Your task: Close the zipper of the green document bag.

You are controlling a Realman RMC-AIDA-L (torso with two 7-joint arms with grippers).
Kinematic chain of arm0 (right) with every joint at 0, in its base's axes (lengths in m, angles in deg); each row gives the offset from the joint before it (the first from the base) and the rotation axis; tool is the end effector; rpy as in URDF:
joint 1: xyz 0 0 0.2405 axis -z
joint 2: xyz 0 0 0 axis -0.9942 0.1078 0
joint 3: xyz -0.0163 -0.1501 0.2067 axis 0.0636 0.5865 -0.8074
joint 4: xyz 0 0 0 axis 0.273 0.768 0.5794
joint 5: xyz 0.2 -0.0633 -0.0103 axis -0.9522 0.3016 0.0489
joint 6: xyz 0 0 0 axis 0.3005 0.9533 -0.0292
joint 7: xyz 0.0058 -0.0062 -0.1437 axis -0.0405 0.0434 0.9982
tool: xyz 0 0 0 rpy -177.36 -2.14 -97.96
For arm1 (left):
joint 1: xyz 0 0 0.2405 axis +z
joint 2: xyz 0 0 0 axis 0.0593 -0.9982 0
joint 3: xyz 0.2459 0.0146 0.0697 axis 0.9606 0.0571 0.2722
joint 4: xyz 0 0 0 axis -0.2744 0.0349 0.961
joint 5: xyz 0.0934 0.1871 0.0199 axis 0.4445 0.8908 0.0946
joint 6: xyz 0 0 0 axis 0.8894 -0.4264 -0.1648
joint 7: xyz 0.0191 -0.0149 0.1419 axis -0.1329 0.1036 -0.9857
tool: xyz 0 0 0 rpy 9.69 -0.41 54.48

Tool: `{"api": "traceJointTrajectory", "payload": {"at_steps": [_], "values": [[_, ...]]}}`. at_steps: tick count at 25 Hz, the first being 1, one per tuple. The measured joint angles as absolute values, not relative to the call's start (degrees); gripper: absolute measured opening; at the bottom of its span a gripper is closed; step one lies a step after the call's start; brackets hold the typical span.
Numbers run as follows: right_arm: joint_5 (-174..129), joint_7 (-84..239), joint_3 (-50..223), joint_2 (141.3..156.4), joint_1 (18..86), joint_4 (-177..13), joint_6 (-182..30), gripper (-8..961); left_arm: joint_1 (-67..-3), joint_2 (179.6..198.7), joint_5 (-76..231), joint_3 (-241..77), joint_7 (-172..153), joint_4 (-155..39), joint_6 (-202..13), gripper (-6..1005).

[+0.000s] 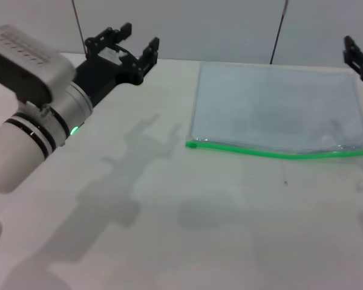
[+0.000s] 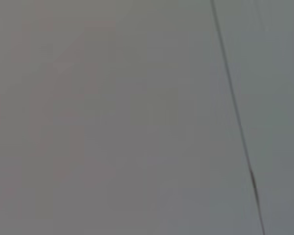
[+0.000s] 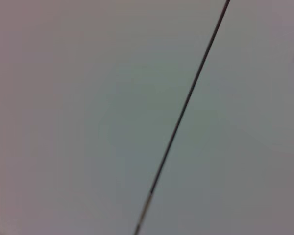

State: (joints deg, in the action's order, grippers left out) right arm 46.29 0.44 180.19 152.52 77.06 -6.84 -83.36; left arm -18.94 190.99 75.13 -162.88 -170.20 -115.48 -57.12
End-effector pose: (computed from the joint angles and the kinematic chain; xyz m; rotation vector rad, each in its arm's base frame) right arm 0.2185 0.3686 0.0346 -1.8246 0.3132 0.2817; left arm -0.2130 0.3746 -0.0137 -1.9406 -0.3153 -0.6710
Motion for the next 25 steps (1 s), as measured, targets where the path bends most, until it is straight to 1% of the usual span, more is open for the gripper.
{"api": "traceJointTrajectory", "payload": {"at_steps": [4, 11, 15, 25], "values": [[41.60, -0.14, 179.15, 152.49, 71.61, -9.89, -83.34, 742, -19.36, 190.94, 70.75, -163.09, -170.24, -111.47, -50.33, 569], [35.62, -0.46, 176.13, 152.35, 63.77, -12.24, -81.42, 743, -21.47, 191.00, 69.40, -162.70, -170.22, -108.97, -49.86, 565], [35.72, -0.36, 175.46, 152.34, 62.08, -12.94, -81.23, 742, -21.75, 190.92, 69.37, -162.64, -169.95, -108.93, -49.85, 563], [36.56, 3.62, 175.79, 152.46, 60.98, -14.42, -82.99, 743, -22.02, 190.95, 69.30, -162.76, -170.26, -108.89, -50.01, 562]]}}
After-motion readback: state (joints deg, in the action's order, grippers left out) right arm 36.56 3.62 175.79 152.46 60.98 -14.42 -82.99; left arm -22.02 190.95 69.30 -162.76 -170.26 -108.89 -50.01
